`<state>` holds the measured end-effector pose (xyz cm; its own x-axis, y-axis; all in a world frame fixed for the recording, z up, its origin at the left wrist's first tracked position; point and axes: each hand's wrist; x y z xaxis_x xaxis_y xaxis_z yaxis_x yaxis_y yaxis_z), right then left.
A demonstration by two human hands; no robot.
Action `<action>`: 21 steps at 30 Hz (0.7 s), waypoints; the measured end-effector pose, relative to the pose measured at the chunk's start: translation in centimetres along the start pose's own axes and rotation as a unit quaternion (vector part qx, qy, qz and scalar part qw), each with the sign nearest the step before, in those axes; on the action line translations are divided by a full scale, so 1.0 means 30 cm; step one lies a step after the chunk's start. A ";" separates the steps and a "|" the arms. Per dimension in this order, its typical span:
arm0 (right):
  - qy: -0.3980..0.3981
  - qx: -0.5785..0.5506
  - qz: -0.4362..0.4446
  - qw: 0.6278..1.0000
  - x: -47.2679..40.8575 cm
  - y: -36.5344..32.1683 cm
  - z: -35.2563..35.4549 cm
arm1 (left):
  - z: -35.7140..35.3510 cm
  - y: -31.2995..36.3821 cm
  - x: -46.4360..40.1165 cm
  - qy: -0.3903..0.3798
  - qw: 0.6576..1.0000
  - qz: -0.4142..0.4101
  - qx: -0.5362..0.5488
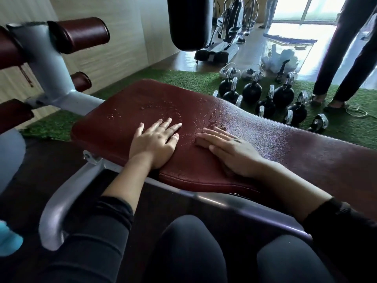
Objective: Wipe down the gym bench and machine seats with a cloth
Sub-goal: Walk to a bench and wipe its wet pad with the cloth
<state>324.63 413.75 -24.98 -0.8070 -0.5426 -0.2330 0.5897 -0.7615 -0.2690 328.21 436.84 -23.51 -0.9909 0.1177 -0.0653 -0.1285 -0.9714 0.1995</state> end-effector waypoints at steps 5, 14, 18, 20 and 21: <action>-0.021 -0.030 0.050 0.998 0.154 0.066 0.068 | -0.005 -0.006 0.002 0.002 1.000 -0.003 0.004; -0.003 0.020 -0.045 0.999 -0.083 0.068 0.008 | -0.010 -0.006 -0.008 0.006 1.000 0.001 0.010; 0.006 0.004 0.075 0.997 0.035 -0.048 -0.003 | -0.008 -0.010 -0.005 0.005 1.000 -0.002 0.018; -0.007 -0.015 0.114 0.993 0.113 -0.020 0.026 | -0.007 -0.010 -0.005 0.007 1.000 -0.003 0.016; -0.014 -0.029 0.109 0.994 0.134 0.009 0.046 | -0.006 -0.009 -0.005 0.007 1.000 -0.003 0.015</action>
<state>321.50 410.86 -24.70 -0.6599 -0.7028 -0.2657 0.7508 -0.6036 -0.2682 328.40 437.06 -23.74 -0.9896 0.1199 -0.0796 -0.1352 -0.9641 0.2286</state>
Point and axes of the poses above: each hand's wrist, its own x-axis away from the middle knuckle, its own z-axis out of the back of the hand, y = z × x, and after that the axes turned 9 degrees about z, right-handed
